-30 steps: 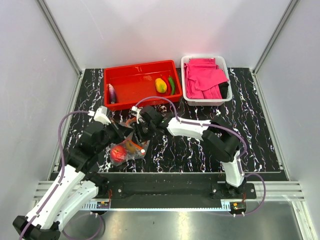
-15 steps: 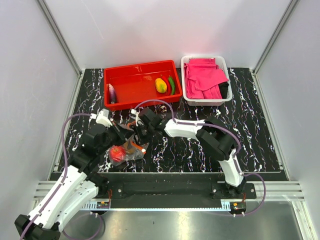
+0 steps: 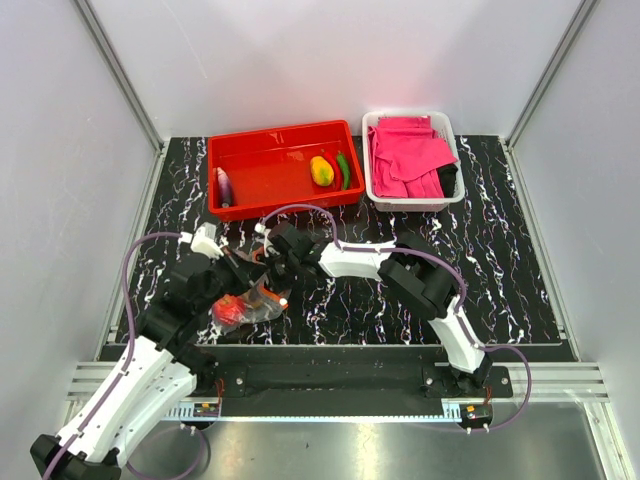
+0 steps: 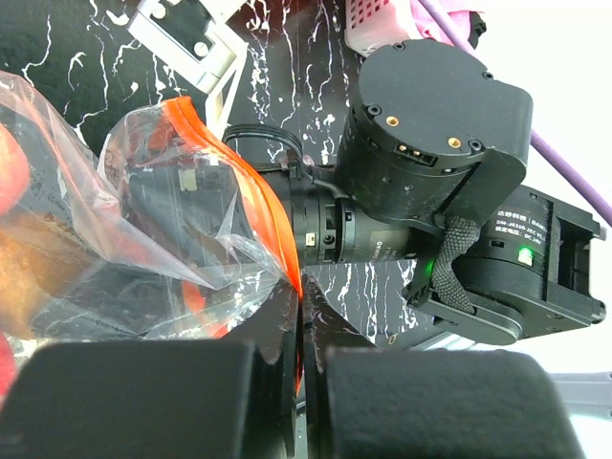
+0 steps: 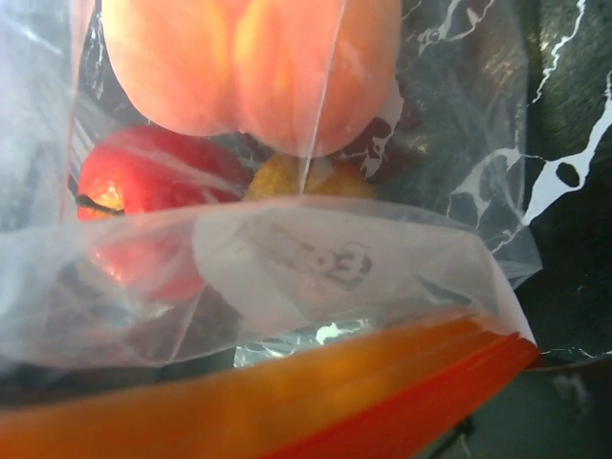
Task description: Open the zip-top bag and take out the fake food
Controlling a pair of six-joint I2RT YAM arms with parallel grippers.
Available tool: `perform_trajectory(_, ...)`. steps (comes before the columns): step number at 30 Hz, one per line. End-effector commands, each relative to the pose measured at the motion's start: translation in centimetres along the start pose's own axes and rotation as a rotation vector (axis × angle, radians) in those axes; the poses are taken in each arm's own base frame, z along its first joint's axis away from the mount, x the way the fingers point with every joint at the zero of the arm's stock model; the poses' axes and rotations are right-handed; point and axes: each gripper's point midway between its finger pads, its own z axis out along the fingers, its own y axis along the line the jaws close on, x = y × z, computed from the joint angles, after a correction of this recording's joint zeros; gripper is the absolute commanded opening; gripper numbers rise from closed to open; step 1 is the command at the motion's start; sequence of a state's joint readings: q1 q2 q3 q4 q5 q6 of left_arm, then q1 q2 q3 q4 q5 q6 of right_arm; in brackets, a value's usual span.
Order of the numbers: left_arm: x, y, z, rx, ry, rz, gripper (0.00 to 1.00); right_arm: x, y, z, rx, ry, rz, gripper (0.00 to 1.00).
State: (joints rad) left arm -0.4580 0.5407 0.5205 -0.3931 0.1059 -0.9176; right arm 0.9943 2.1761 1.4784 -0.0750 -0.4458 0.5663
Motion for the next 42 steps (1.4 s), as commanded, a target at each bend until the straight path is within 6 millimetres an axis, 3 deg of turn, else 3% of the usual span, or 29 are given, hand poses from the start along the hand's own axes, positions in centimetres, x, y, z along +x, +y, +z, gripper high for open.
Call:
perform_trajectory(1,-0.7,-1.6,-0.5,0.074,-0.032,0.002,0.00,-1.4,1.1,0.2,-0.008,-0.044,-0.019,0.58)
perform_trajectory(5,-0.7,-1.1,-0.6,0.060,-0.041,0.003,0.00,-1.9,2.1,-0.8,-0.026,-0.060,-0.026,0.44)
perform_trajectory(8,-0.7,-1.1,-0.7,0.058,-0.043,0.006,0.00,-2.3,2.7,-1.4,-0.038,-0.073,-0.034,0.20)
perform_trajectory(12,-1.1,-0.7,-1.1,0.027,-0.061,0.035,0.00,-2.5,3.8,-2.6,-0.053,-0.085,-0.040,0.08)
perform_trajectory(15,-1.8,-0.3,-1.6,-0.013,-0.085,0.056,0.00,-2.6,4.4,-4.1,-0.053,-0.107,-0.054,0.03)
perform_trajectory(22,-2.8,1.1,-2.9,-0.085,-0.150,0.092,0.00,-2.2,5.9,-7.8,-0.058,-0.135,-0.091,0.01)
perform_trajectory(24,-3.0,1.3,-3.2,-0.098,-0.162,0.096,0.00,-1.7,5.7,-8.3,-0.048,-0.132,-0.093,0.00)
perform_trajectory(28,-3.2,1.7,-3.7,-0.120,-0.175,0.105,0.00,-2.3,5.8,-11.3,-0.020,-0.176,-0.126,0.00)
perform_trajectory(35,-3.8,2.0,-4.3,-0.146,-0.205,0.121,0.00,-7.5,4.1,-17.5,0.070,-0.345,-0.154,0.00)
perform_trajectory(37,-4.3,1.8,-4.5,-0.151,-0.220,0.133,0.00,-9.3,2.6,-18.9,0.107,-0.385,-0.154,0.00)
perform_trajectory(39,-4.6,1.8,-4.5,-0.158,-0.223,0.145,0.00,-11.6,2.1,-20.2,0.121,-0.433,-0.155,0.00)
perform_trajectory(40,-4.8,1.4,-4.6,-0.152,-0.225,0.148,0.00,-12.8,0.2,-20.6,0.156,-0.446,-0.139,0.00)
perform_trajectory(42,-4.8,1.1,-4.6,-0.146,-0.215,0.165,0.00,-15.7,-0.5,-21.8,0.192,-0.507,-0.153,0.01)
